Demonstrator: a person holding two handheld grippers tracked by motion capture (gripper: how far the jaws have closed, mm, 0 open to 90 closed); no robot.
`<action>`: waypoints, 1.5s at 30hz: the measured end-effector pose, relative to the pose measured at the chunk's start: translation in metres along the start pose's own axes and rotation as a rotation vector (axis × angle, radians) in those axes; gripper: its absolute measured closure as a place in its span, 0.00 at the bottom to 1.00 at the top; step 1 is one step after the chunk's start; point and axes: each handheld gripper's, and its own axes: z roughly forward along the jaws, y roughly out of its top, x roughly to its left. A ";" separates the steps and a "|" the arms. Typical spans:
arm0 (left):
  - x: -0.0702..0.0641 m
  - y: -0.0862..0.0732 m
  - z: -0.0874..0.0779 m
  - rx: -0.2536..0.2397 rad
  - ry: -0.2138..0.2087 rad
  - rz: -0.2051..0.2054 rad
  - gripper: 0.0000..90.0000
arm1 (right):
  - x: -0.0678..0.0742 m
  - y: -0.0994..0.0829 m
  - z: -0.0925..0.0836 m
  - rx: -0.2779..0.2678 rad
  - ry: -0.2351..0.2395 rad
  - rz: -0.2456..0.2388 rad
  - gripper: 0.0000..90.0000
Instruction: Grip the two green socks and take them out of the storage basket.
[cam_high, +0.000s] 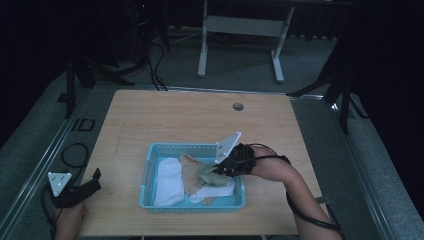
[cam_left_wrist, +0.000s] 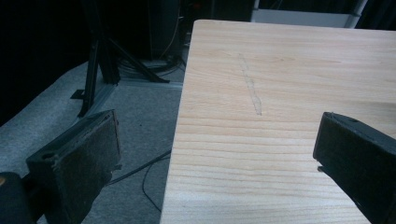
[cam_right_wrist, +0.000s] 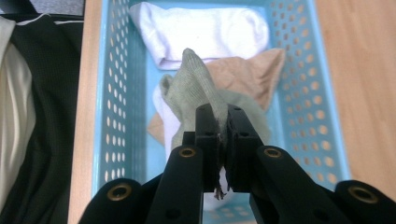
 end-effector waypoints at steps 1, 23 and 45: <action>0.000 0.000 0.000 0.001 0.001 0.000 0.00 | -0.001 0.000 -0.004 -0.007 -0.004 0.003 0.95; 0.000 0.000 0.000 0.005 0.000 0.000 0.00 | -0.021 -0.010 -0.111 -0.147 -0.196 0.059 0.95; 0.000 0.001 0.001 0.012 0.002 0.002 0.00 | -0.019 -0.103 -0.131 -0.101 -0.247 0.234 0.95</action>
